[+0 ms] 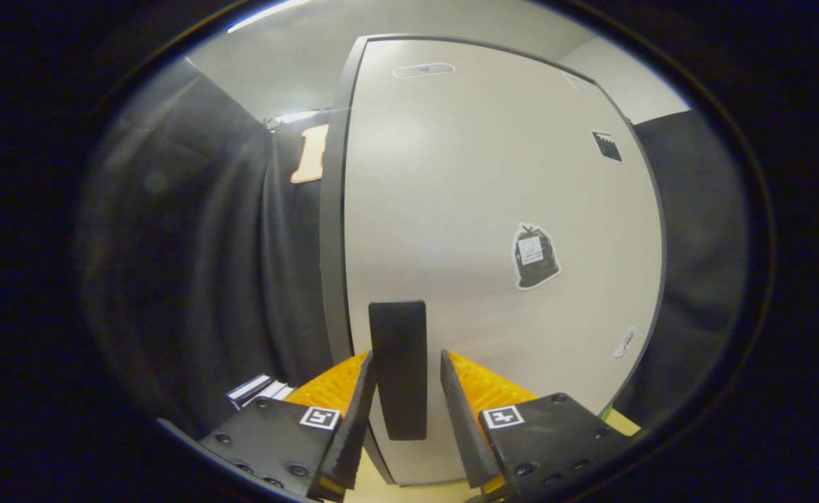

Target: Open the shoe cabinet door, grab the shoes and put them into the shoe cabinet, then close the shoe cabinet door.

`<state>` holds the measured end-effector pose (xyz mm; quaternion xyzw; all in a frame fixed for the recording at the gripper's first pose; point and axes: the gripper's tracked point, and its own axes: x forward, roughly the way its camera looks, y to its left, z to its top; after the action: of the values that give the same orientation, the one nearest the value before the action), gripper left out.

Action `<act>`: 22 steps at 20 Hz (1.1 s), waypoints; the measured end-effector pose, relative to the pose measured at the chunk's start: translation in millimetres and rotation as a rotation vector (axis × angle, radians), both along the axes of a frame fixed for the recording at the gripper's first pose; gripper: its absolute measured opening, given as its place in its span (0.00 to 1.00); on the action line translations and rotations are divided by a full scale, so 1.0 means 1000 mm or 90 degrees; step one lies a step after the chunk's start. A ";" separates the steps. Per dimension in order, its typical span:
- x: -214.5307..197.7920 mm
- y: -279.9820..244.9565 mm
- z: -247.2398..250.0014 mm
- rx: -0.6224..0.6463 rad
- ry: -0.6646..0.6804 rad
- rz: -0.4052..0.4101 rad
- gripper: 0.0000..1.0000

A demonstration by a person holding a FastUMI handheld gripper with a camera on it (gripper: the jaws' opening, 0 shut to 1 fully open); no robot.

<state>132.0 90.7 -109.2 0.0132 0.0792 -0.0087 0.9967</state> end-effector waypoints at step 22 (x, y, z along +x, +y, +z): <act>-0.096 -0.032 0.017 0.048 0.020 0.115 0.25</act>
<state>36.0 58.9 -92.2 0.0431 0.0962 0.0838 0.9909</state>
